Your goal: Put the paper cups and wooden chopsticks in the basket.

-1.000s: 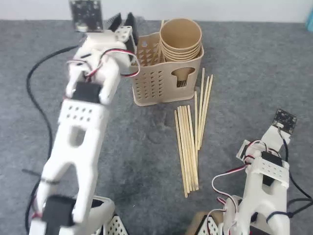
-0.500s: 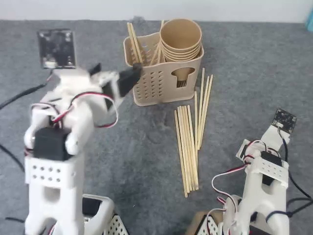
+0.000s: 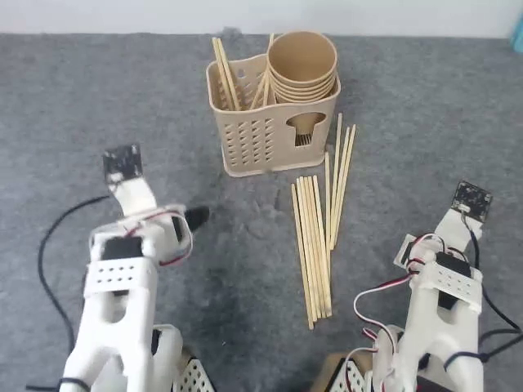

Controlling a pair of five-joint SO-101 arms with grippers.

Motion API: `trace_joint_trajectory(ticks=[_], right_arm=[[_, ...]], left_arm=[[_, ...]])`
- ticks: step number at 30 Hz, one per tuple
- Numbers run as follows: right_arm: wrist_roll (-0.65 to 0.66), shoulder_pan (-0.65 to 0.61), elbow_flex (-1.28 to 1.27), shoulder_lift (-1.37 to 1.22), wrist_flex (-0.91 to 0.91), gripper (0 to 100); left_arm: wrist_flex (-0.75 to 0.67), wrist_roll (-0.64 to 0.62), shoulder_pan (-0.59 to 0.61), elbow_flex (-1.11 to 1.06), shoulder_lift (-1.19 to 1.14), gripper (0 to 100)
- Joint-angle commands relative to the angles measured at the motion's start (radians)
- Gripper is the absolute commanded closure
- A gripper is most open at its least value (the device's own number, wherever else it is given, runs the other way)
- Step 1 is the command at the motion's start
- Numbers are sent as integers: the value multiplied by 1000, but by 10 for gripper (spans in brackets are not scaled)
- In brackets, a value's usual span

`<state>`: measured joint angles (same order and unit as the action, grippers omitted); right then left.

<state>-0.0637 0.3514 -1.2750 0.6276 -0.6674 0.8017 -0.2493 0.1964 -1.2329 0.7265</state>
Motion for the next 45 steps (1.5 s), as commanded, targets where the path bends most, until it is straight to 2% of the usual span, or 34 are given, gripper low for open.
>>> trace_joint_trajectory(ticks=[1,7,12,19,25,28,35,41,45], right_arm=[[20,5,43,30,-4,990],[20,-94,189,28,-28,991],[11,-248,394,28,-159,991],[-129,-414,503,-59,-68,990],[-130,-438,632,-361,108,988],[-130,-437,753,-538,134,988],[-130,-450,1103,-921,90,986],[-127,-453,1376,-1162,-68,879],[-127,-452,1513,-1265,-162,892]], left_arm=[[-143,-5,-21,-105,11,663],[-135,-5,-5,-119,40,663],[-135,-5,-5,-119,40,663],[-135,-3,-5,-120,40,663],[-135,2,-5,-120,40,663],[-135,3,-5,-120,40,663],[-140,3,-5,-117,40,663],[-140,5,-8,-116,40,663],[-141,5,-11,-116,40,663]])
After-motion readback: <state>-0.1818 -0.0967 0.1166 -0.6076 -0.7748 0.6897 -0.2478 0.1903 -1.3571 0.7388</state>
